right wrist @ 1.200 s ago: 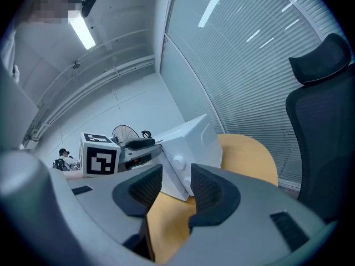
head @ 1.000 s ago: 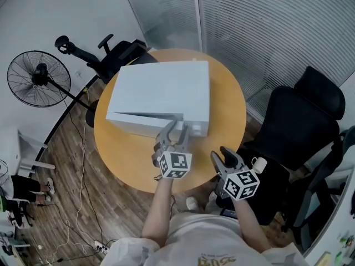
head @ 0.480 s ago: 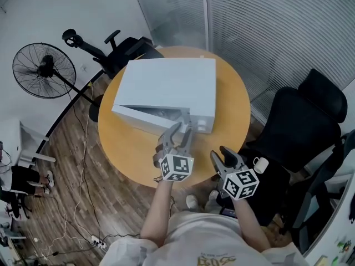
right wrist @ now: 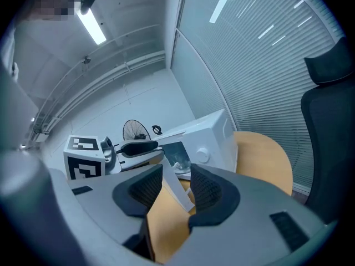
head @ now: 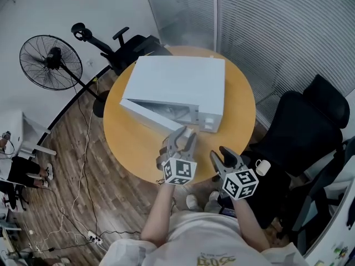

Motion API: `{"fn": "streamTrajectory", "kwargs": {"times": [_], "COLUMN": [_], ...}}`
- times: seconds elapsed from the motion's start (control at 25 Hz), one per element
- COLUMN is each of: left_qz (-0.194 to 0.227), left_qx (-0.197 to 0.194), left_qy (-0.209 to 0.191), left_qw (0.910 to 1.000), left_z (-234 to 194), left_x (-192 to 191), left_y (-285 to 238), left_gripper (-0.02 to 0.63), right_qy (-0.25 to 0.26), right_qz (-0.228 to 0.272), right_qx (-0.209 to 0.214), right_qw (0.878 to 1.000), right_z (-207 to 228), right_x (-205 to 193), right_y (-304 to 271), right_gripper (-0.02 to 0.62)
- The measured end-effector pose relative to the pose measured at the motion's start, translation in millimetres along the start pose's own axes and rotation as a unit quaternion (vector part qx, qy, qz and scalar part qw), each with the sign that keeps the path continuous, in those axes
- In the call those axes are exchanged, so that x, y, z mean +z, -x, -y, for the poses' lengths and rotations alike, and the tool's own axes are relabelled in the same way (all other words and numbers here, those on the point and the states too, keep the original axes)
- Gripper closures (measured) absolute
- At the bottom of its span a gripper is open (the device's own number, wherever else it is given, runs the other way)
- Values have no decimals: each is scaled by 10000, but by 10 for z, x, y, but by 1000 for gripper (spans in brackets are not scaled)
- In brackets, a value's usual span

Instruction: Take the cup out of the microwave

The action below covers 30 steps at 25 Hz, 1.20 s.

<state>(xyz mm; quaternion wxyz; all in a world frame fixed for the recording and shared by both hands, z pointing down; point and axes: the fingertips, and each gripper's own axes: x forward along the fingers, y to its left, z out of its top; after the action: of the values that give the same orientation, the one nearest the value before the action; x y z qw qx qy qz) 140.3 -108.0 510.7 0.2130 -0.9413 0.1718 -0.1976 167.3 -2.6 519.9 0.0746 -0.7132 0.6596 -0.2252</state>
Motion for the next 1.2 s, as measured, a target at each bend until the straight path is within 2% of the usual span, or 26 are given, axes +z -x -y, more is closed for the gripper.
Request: {"fn": "streamTrajectory", "kwargs": {"times": [0.76, 1.2], "left_qz": [81, 94], "left_qx": [53, 268], "left_qy": [2, 57], "left_qw": [10000, 9996], "left_z": [30, -1], "left_x": [-141, -223], "left_y": [460, 719], "left_gripper": [451, 466], "right_qy": [70, 132], "right_qz": [-239, -401], "right_qx": [583, 897], "right_qw": [9980, 9951], "right_z": [-500, -739], "right_x": [-130, -202], "right_y": [-274, -356], "right_gripper": [436, 437]}}
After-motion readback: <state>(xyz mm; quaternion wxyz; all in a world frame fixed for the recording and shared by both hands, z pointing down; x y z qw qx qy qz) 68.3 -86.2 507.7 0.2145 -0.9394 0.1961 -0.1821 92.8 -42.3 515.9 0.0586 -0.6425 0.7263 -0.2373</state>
